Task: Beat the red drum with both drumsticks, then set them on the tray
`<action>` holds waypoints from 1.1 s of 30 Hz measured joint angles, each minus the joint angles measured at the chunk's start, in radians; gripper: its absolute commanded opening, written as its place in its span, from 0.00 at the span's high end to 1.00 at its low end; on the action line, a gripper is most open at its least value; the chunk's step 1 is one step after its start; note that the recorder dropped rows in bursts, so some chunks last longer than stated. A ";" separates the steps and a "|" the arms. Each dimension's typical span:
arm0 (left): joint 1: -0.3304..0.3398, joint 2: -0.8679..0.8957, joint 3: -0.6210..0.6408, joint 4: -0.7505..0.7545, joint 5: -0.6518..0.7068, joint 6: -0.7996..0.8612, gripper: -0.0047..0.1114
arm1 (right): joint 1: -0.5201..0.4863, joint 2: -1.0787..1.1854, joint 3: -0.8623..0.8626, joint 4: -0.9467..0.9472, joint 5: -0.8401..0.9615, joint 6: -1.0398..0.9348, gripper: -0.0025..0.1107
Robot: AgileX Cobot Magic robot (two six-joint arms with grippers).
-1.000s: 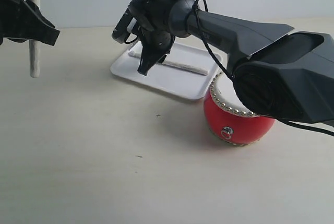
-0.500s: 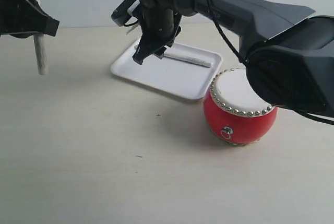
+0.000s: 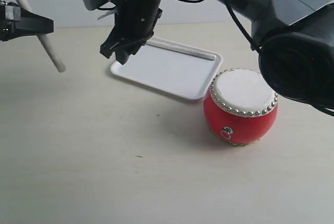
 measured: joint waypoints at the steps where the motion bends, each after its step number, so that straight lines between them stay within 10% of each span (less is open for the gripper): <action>1: 0.018 0.015 0.000 -0.026 0.013 0.017 0.96 | 0.000 -0.007 0.000 0.038 0.000 -0.014 0.63; 15: 0.071 0.206 0.000 -0.281 0.196 0.101 0.96 | 0.000 -0.069 0.000 0.440 0.002 -0.143 0.63; 33: 0.024 0.247 0.000 -0.360 0.273 0.029 0.96 | 0.000 -0.069 0.000 0.459 -0.043 -0.160 0.63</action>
